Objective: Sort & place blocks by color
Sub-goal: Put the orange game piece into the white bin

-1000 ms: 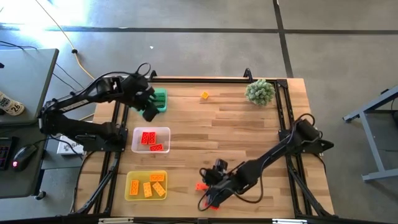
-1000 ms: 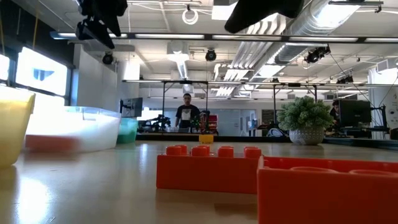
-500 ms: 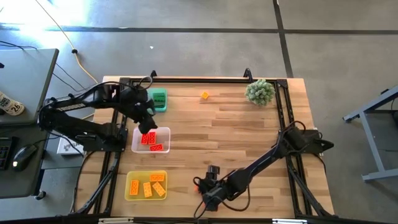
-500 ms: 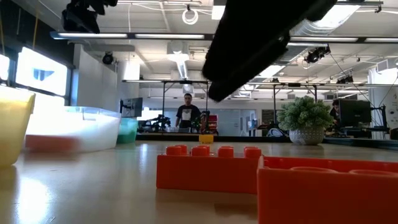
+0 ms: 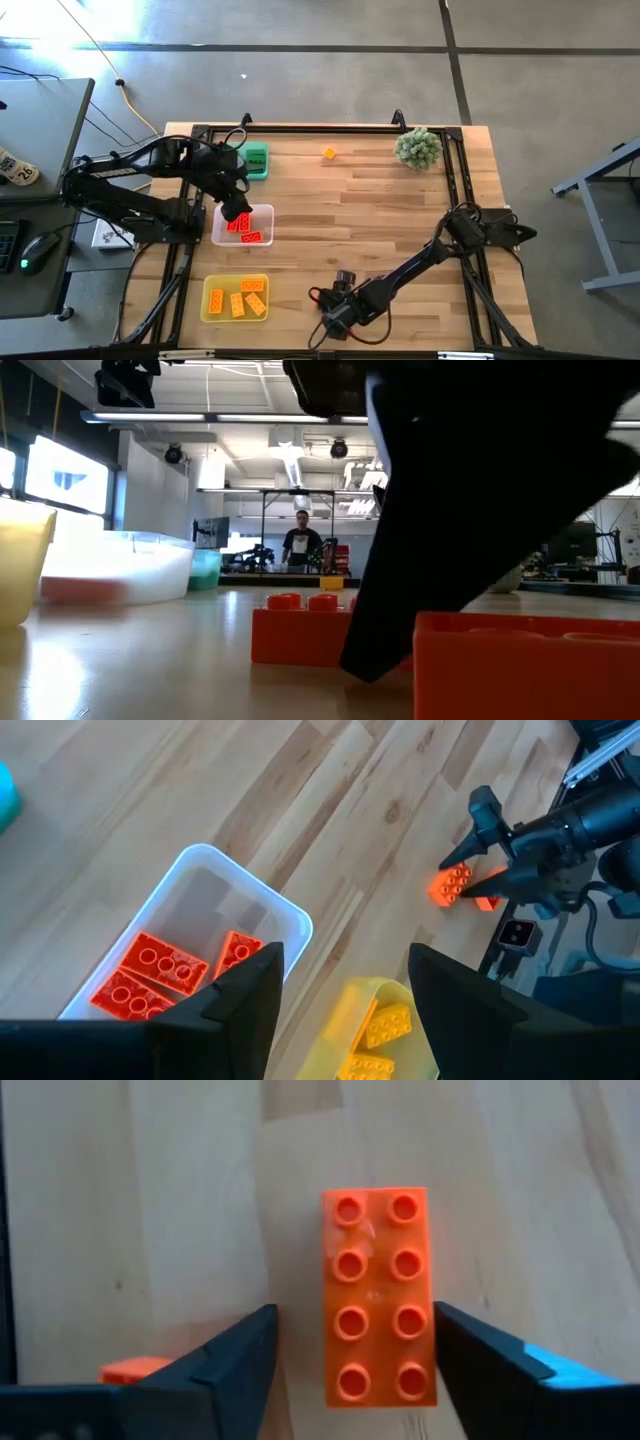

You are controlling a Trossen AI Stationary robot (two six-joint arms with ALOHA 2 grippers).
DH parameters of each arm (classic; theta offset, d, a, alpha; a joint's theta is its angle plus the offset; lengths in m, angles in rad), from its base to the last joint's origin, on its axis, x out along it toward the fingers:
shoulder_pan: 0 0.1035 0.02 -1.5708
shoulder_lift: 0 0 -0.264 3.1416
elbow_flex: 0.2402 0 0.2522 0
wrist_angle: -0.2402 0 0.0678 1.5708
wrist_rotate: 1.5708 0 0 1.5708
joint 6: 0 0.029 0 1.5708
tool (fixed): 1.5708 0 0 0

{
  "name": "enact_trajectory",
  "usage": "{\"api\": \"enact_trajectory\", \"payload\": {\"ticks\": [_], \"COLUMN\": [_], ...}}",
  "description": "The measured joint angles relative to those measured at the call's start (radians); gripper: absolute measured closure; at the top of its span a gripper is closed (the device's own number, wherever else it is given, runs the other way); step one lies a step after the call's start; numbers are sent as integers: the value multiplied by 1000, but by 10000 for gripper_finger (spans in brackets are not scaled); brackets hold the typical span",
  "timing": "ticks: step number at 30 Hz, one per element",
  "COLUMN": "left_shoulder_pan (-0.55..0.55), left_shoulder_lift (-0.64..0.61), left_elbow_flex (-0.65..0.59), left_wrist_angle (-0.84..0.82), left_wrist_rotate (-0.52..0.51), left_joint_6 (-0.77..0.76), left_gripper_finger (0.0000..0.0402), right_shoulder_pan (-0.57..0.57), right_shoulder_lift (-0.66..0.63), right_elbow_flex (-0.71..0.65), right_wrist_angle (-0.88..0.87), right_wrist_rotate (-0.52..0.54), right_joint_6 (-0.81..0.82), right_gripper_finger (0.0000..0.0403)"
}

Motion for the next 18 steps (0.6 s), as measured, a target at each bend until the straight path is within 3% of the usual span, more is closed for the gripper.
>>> {"api": "enact_trajectory", "payload": {"ticks": [7,13,18], "left_shoulder_pan": [0,1,5], "left_shoulder_lift": [0,-5,-22], "left_elbow_flex": [0,-1,-1], "left_wrist_angle": [0,1,6], "left_wrist_rotate": [0,-4,-65], "left_joint_6": [19,36,82], "left_gripper_finger": [197,197,199], "right_shoulder_pan": [-13,-37,-80], "right_shoulder_lift": [2,0,10], "right_elbow_flex": [1,4,59], "right_wrist_angle": [9,19,35], "right_wrist_rotate": [-20,-60,-90], "right_joint_6": [68,70,21], "right_gripper_finger": [291,291,291]}}
